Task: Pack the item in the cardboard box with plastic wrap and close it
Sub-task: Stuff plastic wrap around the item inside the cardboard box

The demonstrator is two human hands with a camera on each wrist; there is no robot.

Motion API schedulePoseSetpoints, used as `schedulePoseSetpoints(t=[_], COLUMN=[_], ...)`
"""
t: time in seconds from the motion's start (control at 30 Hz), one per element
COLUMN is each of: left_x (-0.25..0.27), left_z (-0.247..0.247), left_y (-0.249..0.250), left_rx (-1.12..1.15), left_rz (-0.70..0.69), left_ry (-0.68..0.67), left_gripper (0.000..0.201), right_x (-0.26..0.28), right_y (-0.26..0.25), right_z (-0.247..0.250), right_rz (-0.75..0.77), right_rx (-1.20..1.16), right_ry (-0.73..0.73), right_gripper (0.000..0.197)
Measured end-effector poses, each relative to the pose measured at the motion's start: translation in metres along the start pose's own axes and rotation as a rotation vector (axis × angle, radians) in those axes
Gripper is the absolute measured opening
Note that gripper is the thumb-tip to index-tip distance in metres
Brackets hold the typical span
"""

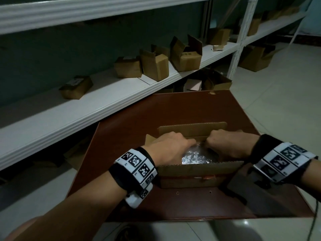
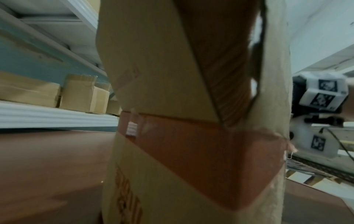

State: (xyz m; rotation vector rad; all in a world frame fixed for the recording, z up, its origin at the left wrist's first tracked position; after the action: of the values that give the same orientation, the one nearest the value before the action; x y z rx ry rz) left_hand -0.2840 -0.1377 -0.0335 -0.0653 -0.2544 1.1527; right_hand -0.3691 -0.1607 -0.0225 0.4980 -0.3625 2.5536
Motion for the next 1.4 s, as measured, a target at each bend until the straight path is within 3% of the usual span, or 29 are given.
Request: schedulePoseSetpoints(t=[0.23, 0.33, 0.43, 0.53, 0.67, 0.8, 0.97, 1.07, 1.2, 1.4], left_x=[0.003, 0.005, 0.005, 0.005, 0.006, 0.006, 0.005, 0.006, 0.006, 0.006], left_z=[0.003, 0.003, 0.002, 0.0, -0.001, -0.003, -0.004, -0.005, -0.006, -0.008], left_y=[0.003, 0.002, 0.003, 0.004, 0.007, 0.009, 0.009, 0.008, 0.008, 0.005], left_rx=[-0.034, -0.018, -0.014, -0.035, -0.096, -0.178, -0.162, -0.165, -0.171, -0.131], left_rz=[-0.022, -0.018, -0.02, -0.014, -0.05, -0.076, -0.069, -0.058, -0.048, -0.043], left_ry=[-0.004, 0.007, 0.017, -0.01, -0.064, -0.087, -0.106, -0.104, -0.091, -0.072], left_gripper=[0.04, 0.031, 0.038, 0.043, 0.032, 0.037, 0.049, 0.047, 0.047, 0.053], right_x=[0.018, 0.024, 0.011, -0.002, -0.003, -0.002, 0.004, 0.006, 0.017, 0.017], right_y=[-0.015, -0.021, -0.013, -0.001, -0.019, -0.032, -0.021, -0.024, -0.005, -0.007], right_z=[0.036, 0.042, 0.025, 0.011, 0.01, 0.005, 0.002, 0.007, 0.015, 0.023], right_rz=[0.137, 0.156, 0.077, 0.025, 0.098, 0.16, 0.157, 0.183, 0.114, 0.082], right_rx=[-0.042, -0.15, -0.126, -0.086, 0.039, 0.19, 0.063, 0.034, -0.091, 0.008], right_ry=[0.177, 0.153, 0.051, 0.004, 0.053, 0.151, 0.175, 0.161, 0.038, 0.106], right_gripper=[0.008, 0.017, 0.032, 0.03, 0.024, 0.027, 0.043, 0.037, 0.044, 0.021])
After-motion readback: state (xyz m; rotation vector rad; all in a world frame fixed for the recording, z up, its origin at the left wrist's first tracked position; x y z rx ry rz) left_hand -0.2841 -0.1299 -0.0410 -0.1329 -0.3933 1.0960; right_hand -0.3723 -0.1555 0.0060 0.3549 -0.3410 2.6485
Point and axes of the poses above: each hand's wrist, its own x-axis away from the middle knuckle, its own z-axis out of the back of the hand, y = z × x, the point moved 9 cm from there along -x, towards the middle knuckle, and after that the axes turned 13 degrees about -x, right-handed, at the moved point
